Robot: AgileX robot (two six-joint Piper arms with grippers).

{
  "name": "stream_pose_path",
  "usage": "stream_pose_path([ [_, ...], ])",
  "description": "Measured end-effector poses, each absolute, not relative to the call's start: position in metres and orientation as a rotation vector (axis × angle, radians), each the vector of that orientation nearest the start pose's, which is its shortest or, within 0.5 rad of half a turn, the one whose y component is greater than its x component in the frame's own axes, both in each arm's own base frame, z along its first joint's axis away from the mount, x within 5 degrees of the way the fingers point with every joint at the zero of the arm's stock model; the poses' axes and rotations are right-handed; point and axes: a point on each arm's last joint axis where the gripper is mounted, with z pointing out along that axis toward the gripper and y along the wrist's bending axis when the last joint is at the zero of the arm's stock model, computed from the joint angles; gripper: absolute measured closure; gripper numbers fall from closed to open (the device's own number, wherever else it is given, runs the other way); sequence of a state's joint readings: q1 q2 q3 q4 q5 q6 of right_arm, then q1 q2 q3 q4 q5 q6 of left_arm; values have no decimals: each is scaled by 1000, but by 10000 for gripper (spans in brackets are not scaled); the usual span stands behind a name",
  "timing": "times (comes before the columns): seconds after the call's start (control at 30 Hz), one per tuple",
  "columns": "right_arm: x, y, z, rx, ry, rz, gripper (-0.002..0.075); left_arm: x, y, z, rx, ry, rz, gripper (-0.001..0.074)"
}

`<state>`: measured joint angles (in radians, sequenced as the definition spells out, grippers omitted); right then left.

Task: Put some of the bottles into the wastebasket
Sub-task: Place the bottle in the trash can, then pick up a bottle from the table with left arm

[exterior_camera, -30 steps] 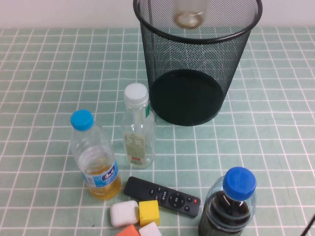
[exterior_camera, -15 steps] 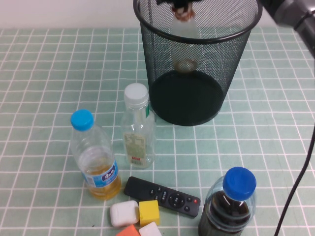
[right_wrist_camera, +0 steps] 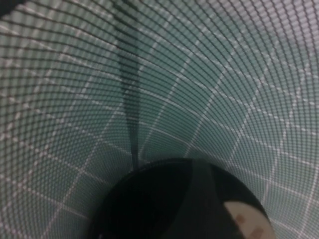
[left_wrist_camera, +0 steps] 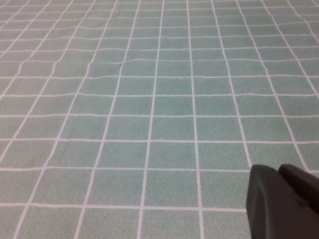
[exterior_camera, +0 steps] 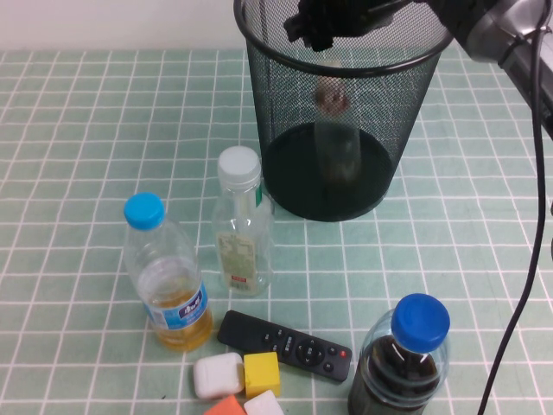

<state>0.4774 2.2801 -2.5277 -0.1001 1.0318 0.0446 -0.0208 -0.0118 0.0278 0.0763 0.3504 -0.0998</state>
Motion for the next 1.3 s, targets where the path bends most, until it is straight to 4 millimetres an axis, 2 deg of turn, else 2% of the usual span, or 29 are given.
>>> stream_pose_path([
  [0.1,456,225,360,-474,2234,131,307,53,1,173,-25,1849,-10,738],
  [0.2,449,220,374,-459,2239,123,393,53,1,173,-25,1849,-10,738],
  [0.4,415,201,425,-439,2221,120,705,53,1,173,-25,1849,-10,738],
  [0.43,409,198,433,-434,2217,113,734,53,1,173,-25,1849,-10,738],
  [0.47,404,194,441,-430,2207,104,655,53,1,173,-25,1849,-10,738],
  [0.5,401,191,446,-426,2199,94,733,53,1,173,-25,1849,-10,738],
  [0.8,370,171,488,-389,2119,67,733,53,1,173,-25,1849,-10,738],
  [1.0,319,140,519,-351,2104,30,733,53,1,173,-25,1849,-10,738],
  [1.1,293,124,520,-332,2133,-3,733,53,1,173,-25,1849,-10,738],
  [1.3,245,96,500,-286,2217,-32,733,53,1,173,-25,1849,-10,738],
])
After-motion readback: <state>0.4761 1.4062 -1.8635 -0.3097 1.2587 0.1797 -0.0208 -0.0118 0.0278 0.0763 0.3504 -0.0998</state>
